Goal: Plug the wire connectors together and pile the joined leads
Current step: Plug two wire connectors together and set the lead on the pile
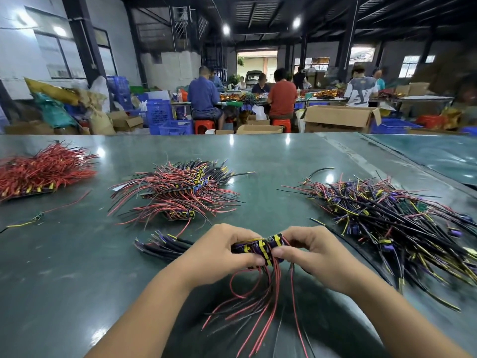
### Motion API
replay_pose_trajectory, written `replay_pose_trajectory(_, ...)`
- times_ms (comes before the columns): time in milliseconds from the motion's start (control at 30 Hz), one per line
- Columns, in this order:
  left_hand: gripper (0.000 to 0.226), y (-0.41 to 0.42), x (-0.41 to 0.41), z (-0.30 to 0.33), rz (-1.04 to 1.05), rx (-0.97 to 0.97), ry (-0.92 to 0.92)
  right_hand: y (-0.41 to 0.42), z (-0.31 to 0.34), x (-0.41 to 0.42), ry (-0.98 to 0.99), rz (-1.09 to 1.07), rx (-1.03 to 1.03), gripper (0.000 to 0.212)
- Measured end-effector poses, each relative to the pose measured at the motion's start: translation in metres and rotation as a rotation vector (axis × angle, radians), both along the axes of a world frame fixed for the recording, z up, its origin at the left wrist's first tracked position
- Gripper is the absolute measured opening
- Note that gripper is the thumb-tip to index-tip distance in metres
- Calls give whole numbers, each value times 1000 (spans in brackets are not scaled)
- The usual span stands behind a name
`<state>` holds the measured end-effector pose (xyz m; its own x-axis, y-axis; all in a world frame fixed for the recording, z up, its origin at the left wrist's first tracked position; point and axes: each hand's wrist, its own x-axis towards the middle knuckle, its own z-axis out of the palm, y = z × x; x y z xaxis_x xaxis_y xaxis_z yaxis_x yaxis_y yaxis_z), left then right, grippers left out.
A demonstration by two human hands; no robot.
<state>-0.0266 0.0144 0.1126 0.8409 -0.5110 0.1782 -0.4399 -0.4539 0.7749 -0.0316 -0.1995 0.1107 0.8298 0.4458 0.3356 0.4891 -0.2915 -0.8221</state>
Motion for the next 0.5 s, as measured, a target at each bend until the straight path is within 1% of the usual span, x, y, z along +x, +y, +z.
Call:
replay_pose_trajectory(167,18,3,-2,2,-97,-45,119,-3,3,-1,116,93,4,8)
replay_pose_trajectory(300,20,4,-3,6,-163,-66,171,-6,5,-1,155,136,18,24)
replay_pose_trajectory(367,19,6,-4,8,-184,-74,191,-6,4,0,188,156,33,27)
replay_pose_trajectory(433,18,7,-5,10,-199,-68,197,-6,4,0,220,176,51,24)
replay_pose_trajectory(500,19,8,-5,10,-213,-60,201,-6,6,0,241,208,65,15)
